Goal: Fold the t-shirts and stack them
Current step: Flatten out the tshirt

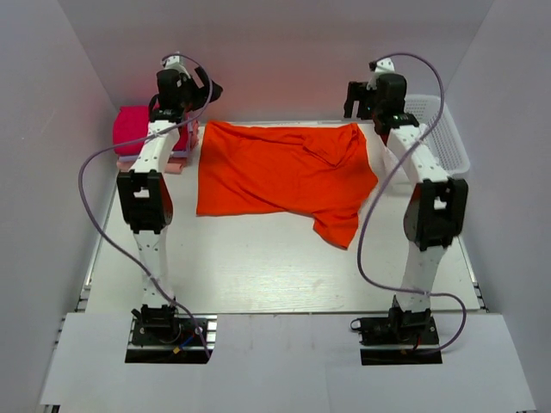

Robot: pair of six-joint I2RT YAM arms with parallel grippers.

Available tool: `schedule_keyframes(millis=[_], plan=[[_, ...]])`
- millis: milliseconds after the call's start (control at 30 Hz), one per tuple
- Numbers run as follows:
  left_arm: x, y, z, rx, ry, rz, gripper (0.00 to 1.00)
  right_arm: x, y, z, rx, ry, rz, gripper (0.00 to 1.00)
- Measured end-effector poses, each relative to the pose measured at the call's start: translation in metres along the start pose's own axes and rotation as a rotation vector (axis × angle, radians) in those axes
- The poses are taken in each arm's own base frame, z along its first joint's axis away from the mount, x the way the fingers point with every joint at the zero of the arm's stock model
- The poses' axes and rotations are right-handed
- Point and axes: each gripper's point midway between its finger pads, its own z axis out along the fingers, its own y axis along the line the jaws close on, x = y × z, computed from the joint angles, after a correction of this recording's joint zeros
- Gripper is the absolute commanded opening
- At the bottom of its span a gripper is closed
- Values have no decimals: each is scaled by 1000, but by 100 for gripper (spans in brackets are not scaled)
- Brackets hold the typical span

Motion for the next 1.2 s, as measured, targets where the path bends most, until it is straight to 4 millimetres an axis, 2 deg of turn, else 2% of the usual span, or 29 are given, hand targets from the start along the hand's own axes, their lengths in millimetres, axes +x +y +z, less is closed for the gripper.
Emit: schedule_keyframes(millis=[100,133,233,333,400,467,567,633,667,733,800,900,1000,1100,1200], plan=[[8,-23,-38,-17,66,13,100,3,22,-42,-70,24,36,90],[17,-29,-59,-38,110,12,100,8,29,-54,-93,44,51,90],[36,-35,-99,-89,177,8,100,28,46,-85,-145,127,86,90],[69,-16,-152,-213,280,-27,100,70,52,-108,-157,273,135,90],[93,4,-185,-308,343,-65,100,113,52,-125,-150,403,169,90],[126,27,-220,-419,431,-106,100,160,51,-150,-130,554,202,90],[174,56,-263,-558,549,-167,100,214,48,-195,-92,722,238,90],[205,66,-288,-623,628,-194,97,235,47,-227,-67,797,259,90],[218,69,-300,-644,657,-205,93,240,46,-239,-58,806,266,90],[237,74,-319,-677,700,-228,92,248,46,-261,-45,821,283,90],[250,76,-331,-691,715,-246,89,254,46,-274,-41,828,297,90],[262,78,-334,-687,712,-267,87,272,48,-286,-35,874,322,90],[259,79,-319,-659,667,-277,86,289,51,-294,-41,924,334,90],[251,80,-299,-623,606,-278,83,297,54,-298,-57,943,341,84],[251,83,-286,-609,577,-275,80,303,60,-298,-78,947,356,84]])
